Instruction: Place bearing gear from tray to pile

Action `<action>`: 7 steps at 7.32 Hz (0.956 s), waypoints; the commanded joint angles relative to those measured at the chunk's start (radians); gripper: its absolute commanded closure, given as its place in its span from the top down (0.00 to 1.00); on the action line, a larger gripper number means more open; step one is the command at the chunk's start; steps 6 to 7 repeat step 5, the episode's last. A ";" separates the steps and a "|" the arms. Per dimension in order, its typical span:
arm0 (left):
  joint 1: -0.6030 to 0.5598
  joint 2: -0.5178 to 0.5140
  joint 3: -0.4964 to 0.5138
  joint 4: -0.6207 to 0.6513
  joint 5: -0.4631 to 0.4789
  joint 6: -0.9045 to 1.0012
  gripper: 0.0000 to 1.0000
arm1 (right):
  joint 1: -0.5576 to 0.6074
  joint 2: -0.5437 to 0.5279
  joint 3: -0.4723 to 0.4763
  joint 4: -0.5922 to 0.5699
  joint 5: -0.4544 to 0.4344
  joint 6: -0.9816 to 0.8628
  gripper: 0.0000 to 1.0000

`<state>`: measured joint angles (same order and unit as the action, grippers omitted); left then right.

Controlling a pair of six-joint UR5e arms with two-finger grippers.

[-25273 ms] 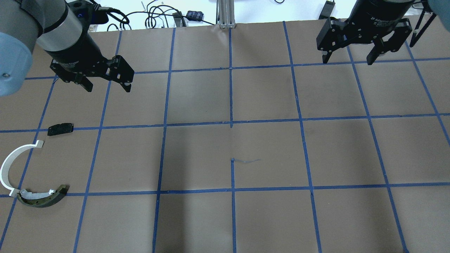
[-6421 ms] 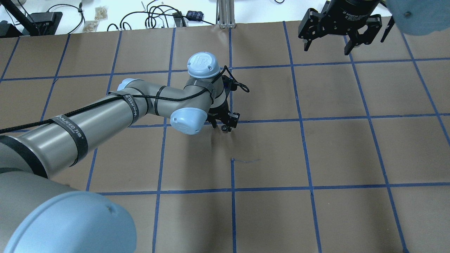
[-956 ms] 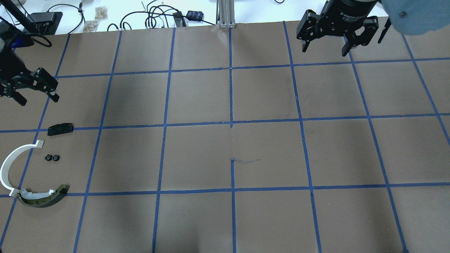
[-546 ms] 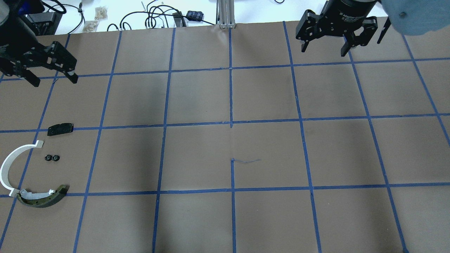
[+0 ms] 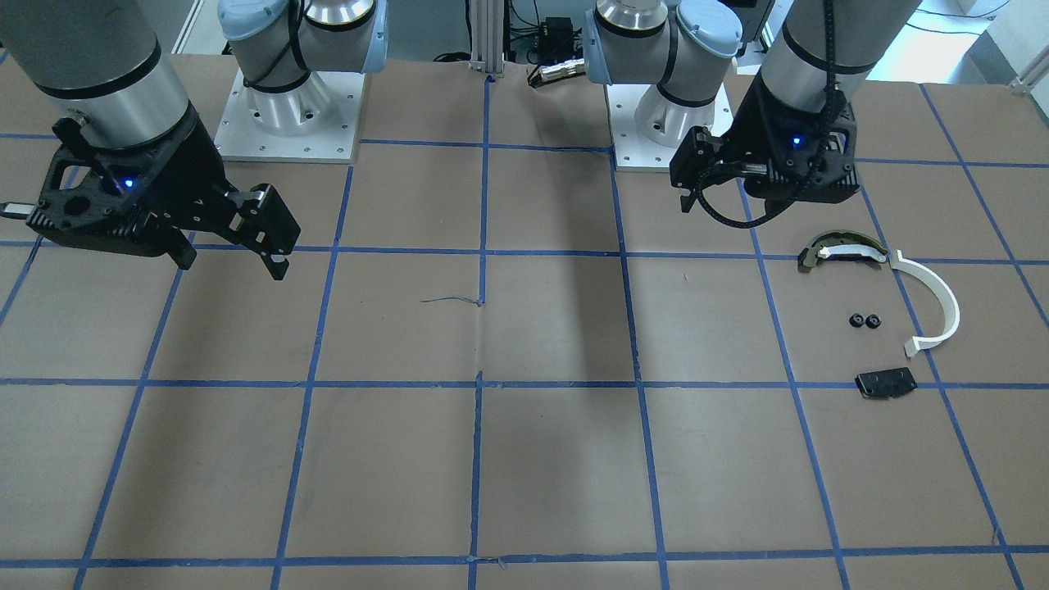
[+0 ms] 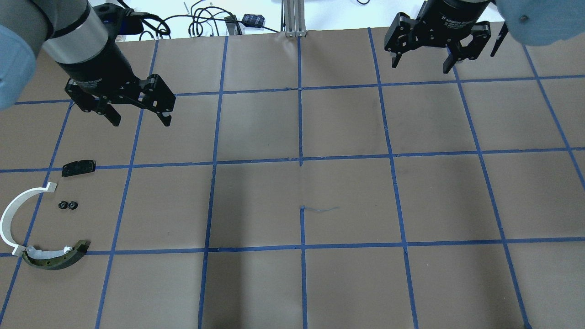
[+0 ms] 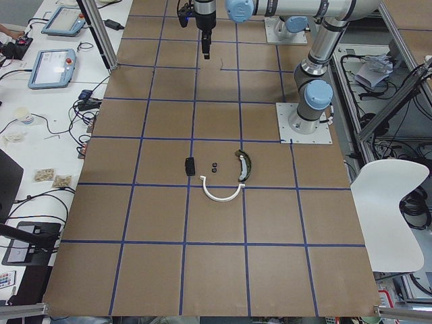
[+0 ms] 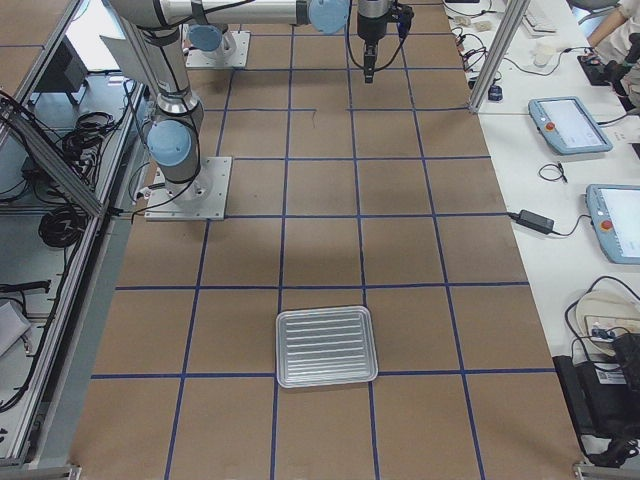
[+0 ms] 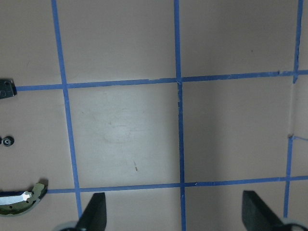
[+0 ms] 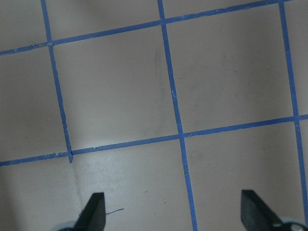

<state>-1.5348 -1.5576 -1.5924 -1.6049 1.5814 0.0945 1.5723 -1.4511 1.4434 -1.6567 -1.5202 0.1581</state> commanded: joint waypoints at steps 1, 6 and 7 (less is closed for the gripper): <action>-0.010 0.004 -0.043 0.078 0.002 0.005 1.00 | 0.000 0.000 -0.001 0.000 0.000 0.000 1.00; -0.005 0.013 -0.044 0.076 0.006 0.014 1.00 | 0.000 0.000 0.000 0.000 0.000 0.000 1.00; -0.005 0.013 -0.044 0.076 0.006 0.014 1.00 | 0.000 0.000 0.000 0.000 0.000 0.000 1.00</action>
